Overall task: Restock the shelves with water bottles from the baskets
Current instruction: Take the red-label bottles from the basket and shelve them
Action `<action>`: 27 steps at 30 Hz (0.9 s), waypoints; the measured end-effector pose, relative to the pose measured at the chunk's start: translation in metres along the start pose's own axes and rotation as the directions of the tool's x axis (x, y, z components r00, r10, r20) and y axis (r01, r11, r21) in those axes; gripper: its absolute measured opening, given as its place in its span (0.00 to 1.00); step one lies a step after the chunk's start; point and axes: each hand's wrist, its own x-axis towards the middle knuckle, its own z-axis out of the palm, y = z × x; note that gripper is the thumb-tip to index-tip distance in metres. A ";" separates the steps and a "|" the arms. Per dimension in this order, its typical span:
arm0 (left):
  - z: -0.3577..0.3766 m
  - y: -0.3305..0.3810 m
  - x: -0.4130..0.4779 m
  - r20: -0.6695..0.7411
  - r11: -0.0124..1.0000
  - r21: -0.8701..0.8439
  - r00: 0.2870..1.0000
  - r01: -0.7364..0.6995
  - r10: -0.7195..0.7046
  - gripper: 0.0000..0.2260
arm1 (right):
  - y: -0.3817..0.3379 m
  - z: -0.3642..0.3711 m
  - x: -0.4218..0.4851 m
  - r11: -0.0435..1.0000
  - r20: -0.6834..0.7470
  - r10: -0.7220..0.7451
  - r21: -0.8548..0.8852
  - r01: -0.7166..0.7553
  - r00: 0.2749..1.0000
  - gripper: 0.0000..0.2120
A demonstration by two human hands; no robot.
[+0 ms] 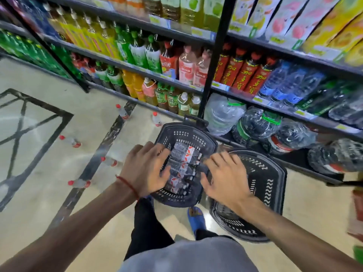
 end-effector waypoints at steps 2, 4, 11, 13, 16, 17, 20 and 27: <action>0.007 -0.026 0.028 0.003 0.996 0.013 0.996 -0.088 0.088 0.16 | -0.011 0.005 0.014 0.996 0.006 0.083 -0.032 -0.083 0.997 0.17; 0.014 -0.050 0.053 0.031 0.983 0.017 0.983 -0.184 0.183 0.18 | -0.024 0.008 0.026 0.977 0.004 0.209 -0.038 -0.209 0.978 0.16; 0.028 -0.101 0.110 0.140 0.861 0.058 0.858 -0.505 0.494 0.21 | -0.078 0.018 0.044 0.858 -0.032 0.513 0.012 -0.513 0.858 0.14; 0.031 -0.104 0.118 0.160 0.832 0.036 0.825 -0.554 0.543 0.21 | -0.088 0.024 0.041 0.824 -0.017 0.566 0.022 -0.566 0.824 0.13; 0.037 -0.092 0.128 0.178 0.795 0.027 0.785 -0.606 0.593 0.19 | -0.096 0.037 0.027 0.783 -0.009 0.620 0.055 -0.619 0.784 0.13; 0.038 -0.086 0.130 0.179 0.785 0.019 0.775 -0.619 0.606 0.18 | -0.096 0.040 0.023 0.776 -0.020 0.630 0.061 -0.628 0.776 0.13; 0.053 -0.070 0.143 0.198 0.731 0.012 0.718 -0.683 0.668 0.16 | -0.099 0.058 0.015 0.719 -0.014 0.692 0.101 -0.687 0.722 0.12; 0.113 -0.049 0.188 0.270 0.565 0.033 0.551 -0.825 0.789 0.15 | -0.104 0.110 0.024 0.590 0.089 0.797 0.097 -0.801 0.598 0.17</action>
